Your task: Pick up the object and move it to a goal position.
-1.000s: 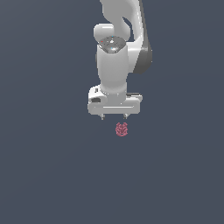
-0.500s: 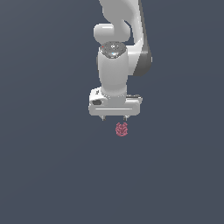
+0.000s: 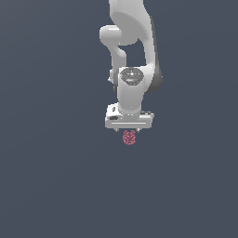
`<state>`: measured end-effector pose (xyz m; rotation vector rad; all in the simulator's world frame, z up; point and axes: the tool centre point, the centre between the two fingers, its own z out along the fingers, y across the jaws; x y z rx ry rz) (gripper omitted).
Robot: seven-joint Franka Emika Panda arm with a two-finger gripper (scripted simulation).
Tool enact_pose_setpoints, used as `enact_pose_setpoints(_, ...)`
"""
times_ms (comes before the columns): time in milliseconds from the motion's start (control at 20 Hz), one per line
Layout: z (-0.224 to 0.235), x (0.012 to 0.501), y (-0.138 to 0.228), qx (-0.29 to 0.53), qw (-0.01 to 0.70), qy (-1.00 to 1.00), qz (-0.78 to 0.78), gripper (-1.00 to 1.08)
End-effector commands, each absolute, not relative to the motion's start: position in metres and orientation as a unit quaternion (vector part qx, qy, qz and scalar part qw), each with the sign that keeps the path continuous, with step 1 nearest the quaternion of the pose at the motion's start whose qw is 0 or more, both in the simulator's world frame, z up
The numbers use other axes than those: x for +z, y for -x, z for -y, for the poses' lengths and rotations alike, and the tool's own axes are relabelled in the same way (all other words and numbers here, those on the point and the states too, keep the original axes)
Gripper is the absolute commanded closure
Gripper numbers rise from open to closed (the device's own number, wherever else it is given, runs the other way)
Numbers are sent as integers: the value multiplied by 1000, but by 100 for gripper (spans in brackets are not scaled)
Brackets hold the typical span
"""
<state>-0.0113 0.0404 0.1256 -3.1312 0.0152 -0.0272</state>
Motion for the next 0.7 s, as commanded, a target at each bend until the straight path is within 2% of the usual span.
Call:
enact_pose_setpoints(0,-47,109,18,-5,3,1000,-5,-92)
enact_pose_setpoints(650,-54,84,27,0,0,1000,-4,-92)
